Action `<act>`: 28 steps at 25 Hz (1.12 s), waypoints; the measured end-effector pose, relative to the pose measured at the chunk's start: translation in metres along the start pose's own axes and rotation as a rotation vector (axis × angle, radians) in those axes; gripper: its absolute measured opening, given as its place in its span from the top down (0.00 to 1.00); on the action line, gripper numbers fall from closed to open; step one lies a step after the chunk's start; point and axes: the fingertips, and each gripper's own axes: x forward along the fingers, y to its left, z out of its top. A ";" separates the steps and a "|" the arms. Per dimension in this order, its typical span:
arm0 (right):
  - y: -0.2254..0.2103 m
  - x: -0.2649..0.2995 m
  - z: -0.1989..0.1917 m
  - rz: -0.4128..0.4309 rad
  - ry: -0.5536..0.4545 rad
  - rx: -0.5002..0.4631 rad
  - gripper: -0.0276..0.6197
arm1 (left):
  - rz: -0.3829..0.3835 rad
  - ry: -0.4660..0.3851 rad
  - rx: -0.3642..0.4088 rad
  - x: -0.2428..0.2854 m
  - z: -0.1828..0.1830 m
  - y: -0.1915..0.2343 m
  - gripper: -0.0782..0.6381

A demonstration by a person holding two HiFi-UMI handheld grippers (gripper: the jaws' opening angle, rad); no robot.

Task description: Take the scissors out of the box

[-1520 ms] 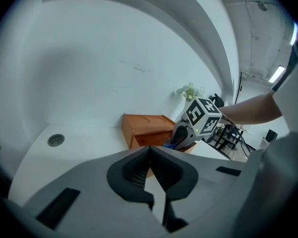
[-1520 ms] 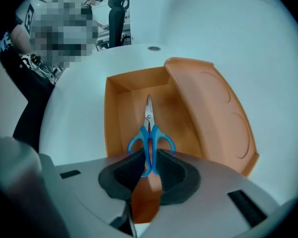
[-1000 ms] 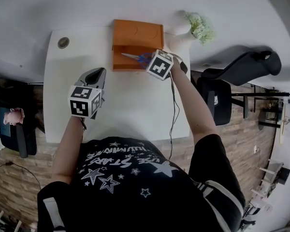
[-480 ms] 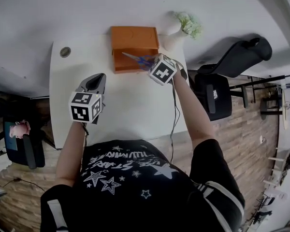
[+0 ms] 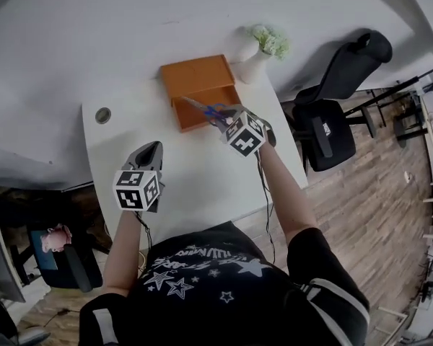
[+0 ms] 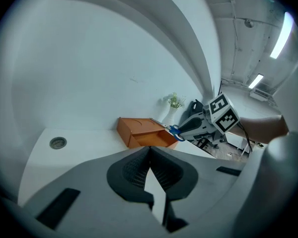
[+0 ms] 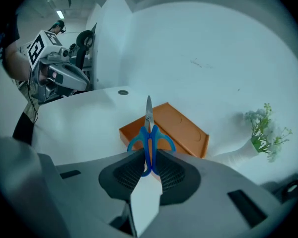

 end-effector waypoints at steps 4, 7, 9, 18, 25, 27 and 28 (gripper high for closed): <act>0.014 -0.009 -0.009 -0.042 -0.030 0.063 0.81 | -0.066 0.042 -0.010 0.010 -0.011 -0.004 0.87; 0.020 -0.016 -0.015 -0.055 -0.052 0.132 0.81 | -0.097 0.045 0.015 0.017 -0.008 -0.006 0.87; 0.028 -0.020 -0.019 -0.053 -0.069 0.178 0.81 | -0.103 0.035 0.020 0.018 -0.006 -0.008 0.87; 0.062 -0.053 -0.035 -0.063 -0.161 0.282 0.81 | -0.103 0.026 0.025 0.010 -0.013 -0.034 0.87; 0.108 -0.089 -0.062 -0.080 -0.192 0.343 0.81 | -0.126 0.041 0.048 -0.015 -0.036 -0.073 0.87; 0.122 -0.102 -0.068 -0.090 -0.205 0.368 0.81 | -0.137 0.043 0.050 -0.027 -0.044 -0.086 0.87; 0.129 -0.108 -0.071 -0.095 -0.213 0.380 0.81 | -0.143 0.044 0.056 -0.034 -0.047 -0.092 0.87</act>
